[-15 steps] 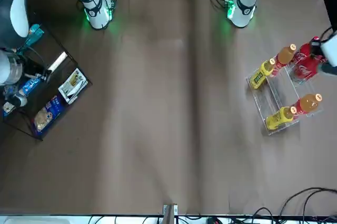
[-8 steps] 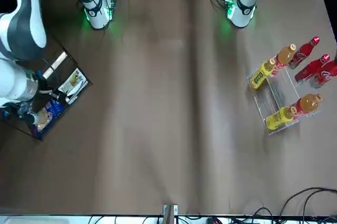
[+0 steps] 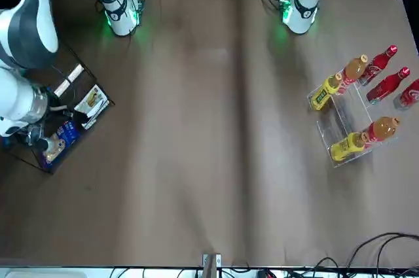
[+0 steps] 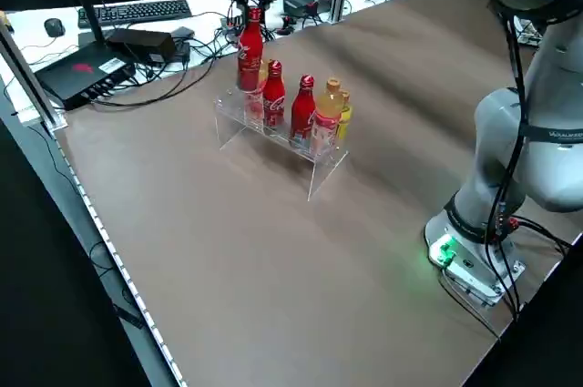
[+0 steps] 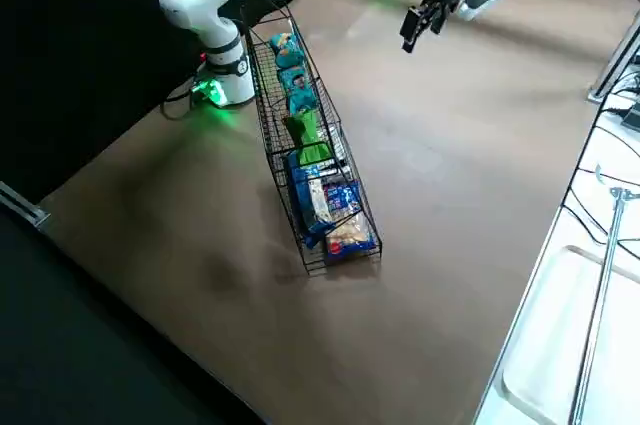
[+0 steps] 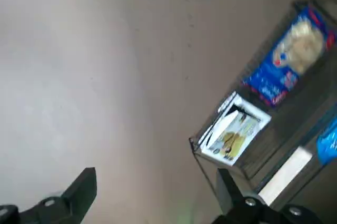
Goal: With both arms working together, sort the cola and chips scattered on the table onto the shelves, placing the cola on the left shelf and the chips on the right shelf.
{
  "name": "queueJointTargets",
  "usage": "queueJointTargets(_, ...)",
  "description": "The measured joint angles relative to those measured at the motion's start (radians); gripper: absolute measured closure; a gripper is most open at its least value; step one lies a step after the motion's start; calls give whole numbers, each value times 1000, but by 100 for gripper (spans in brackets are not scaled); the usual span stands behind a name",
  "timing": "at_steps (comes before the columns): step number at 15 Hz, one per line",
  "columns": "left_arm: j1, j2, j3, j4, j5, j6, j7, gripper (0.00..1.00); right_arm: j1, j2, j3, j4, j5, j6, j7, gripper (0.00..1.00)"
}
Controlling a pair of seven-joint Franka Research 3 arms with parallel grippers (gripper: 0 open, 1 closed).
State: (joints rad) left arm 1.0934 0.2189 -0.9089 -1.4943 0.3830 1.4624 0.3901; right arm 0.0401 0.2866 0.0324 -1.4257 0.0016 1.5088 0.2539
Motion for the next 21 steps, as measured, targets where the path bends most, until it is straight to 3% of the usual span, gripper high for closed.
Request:
queueJointTargets(3,13,74,2,-3,-1,58,-6,68,0,-39,-2,6,1,-4,-193,0)
queueJointTargets(5,21,151,4,3,-3,85,-6,68,4,-92,-1,5,1,-20,-241,0)
queueJointTargets(7,23,170,4,12,-6,84,-6,68,6,-122,-1,-2,1,-27,-246,0)
queueJointTargets(16,24,205,2,1,-6,85,-52,66,26,-323,2,-234,5,36,-247,0)
queueJointTargets(21,-4,197,-39,6,-5,89,-127,24,36,-339,1,-247,5,9,-247,0)
